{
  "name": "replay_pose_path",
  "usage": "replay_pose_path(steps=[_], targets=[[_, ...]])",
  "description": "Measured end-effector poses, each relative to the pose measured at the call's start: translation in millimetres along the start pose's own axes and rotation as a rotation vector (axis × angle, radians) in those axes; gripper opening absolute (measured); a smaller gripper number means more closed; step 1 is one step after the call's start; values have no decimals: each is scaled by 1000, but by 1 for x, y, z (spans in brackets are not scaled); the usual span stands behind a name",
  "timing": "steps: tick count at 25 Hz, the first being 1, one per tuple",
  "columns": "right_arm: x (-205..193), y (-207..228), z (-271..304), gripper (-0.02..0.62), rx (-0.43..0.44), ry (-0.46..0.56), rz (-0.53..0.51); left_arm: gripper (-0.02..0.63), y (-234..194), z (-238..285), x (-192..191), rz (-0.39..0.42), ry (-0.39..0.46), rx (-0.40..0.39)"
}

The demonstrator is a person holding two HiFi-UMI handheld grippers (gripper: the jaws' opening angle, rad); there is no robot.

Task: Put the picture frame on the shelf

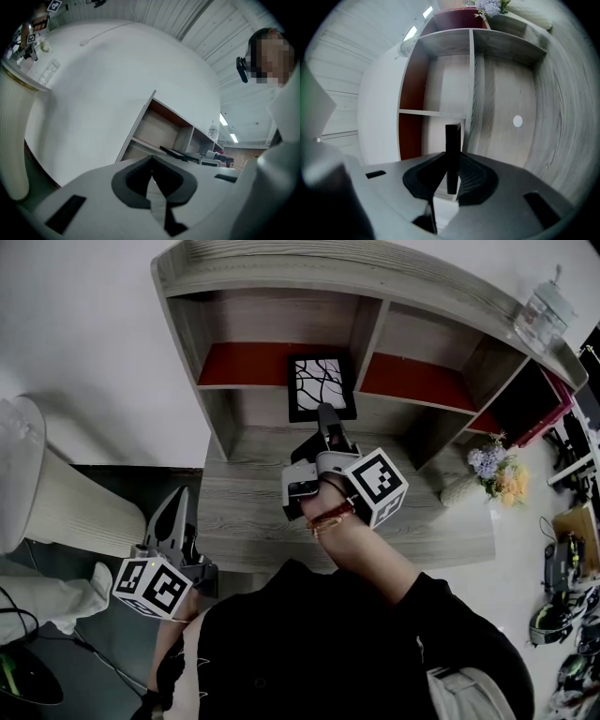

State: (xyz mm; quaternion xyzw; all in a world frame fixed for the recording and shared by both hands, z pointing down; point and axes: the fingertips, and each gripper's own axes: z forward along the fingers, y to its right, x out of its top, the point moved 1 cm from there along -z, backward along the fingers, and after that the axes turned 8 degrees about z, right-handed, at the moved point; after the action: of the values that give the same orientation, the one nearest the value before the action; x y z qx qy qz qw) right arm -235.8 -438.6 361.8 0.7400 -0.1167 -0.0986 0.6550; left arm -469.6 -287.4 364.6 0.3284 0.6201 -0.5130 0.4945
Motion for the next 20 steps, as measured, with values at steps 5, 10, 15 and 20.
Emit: replay_pose_path(steps=[5,10,15,20], targets=[[4,5,4,75,-5,13,17,12,-3,2,-2,3,-4,4],[7,9,8,75,-15,29,61,12,-2,5,-3,5,-12,2],[13,8,14,75,-9,36,78,12,-4,8,-3,10,-12,3],[15,5,22,75,-8,33,86,12,-1,15,1,7,-10,4]])
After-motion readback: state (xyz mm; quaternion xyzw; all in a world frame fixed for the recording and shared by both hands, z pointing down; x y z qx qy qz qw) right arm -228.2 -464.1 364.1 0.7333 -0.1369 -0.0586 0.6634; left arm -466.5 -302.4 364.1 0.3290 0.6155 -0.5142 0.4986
